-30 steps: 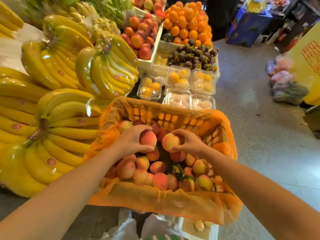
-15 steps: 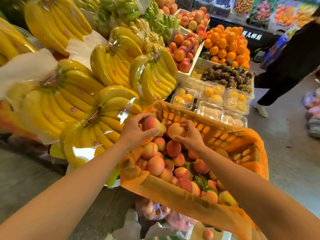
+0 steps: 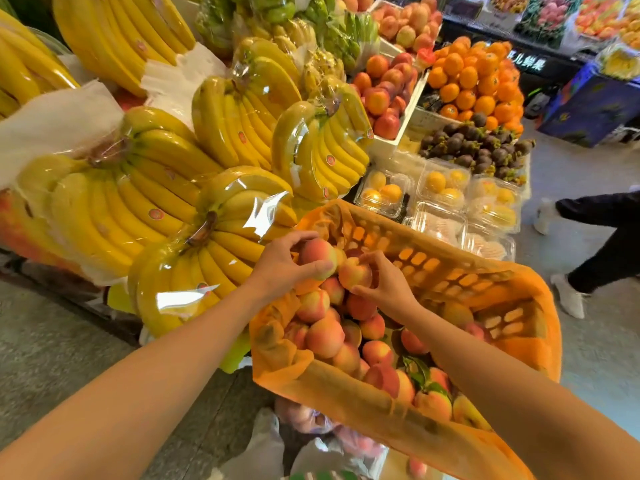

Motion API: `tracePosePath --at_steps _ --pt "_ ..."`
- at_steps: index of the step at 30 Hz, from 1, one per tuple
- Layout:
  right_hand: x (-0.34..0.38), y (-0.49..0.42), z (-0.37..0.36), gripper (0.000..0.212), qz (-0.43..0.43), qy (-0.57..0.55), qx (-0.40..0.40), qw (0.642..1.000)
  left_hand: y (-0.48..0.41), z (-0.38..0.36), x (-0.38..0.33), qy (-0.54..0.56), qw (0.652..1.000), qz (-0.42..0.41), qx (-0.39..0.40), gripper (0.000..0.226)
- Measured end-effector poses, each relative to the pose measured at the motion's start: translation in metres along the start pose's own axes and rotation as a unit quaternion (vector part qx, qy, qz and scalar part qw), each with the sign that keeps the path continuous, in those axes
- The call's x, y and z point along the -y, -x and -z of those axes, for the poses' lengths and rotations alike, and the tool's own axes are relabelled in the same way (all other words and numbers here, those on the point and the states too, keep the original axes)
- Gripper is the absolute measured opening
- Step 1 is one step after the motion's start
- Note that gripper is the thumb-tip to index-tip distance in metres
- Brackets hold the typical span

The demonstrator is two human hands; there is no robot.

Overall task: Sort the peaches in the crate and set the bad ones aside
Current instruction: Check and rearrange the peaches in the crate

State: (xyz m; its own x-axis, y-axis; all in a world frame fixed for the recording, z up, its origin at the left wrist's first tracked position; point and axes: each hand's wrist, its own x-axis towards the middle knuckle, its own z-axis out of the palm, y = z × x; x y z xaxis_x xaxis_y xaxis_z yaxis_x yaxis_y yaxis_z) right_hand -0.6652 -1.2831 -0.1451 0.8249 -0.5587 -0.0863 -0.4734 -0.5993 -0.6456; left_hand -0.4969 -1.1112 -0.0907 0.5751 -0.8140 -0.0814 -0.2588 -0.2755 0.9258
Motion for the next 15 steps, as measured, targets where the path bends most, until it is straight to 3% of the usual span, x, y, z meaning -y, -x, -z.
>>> tracePosePath --at_steps 4,8,11,15 --pt "-0.001 0.001 0.009 0.066 0.021 -0.011 0.033 0.999 -0.003 -0.003 -0.003 -0.001 1.0 -0.006 0.009 0.085" --pt "0.012 0.007 0.022 0.075 0.043 -0.114 0.016 0.992 -0.003 -0.01 -0.007 -0.002 1.0 -0.008 0.011 0.085" --pt "0.029 0.016 0.033 0.079 0.08 -0.165 0.053 0.982 -0.003 -0.019 -0.013 -0.001 1.0 -0.013 0.01 0.075" --pt "0.047 0.025 0.039 0.068 0.135 -0.174 0.054 0.974 0.001 -0.031 -0.018 0.021 0.999 0.0 0.033 0.078"
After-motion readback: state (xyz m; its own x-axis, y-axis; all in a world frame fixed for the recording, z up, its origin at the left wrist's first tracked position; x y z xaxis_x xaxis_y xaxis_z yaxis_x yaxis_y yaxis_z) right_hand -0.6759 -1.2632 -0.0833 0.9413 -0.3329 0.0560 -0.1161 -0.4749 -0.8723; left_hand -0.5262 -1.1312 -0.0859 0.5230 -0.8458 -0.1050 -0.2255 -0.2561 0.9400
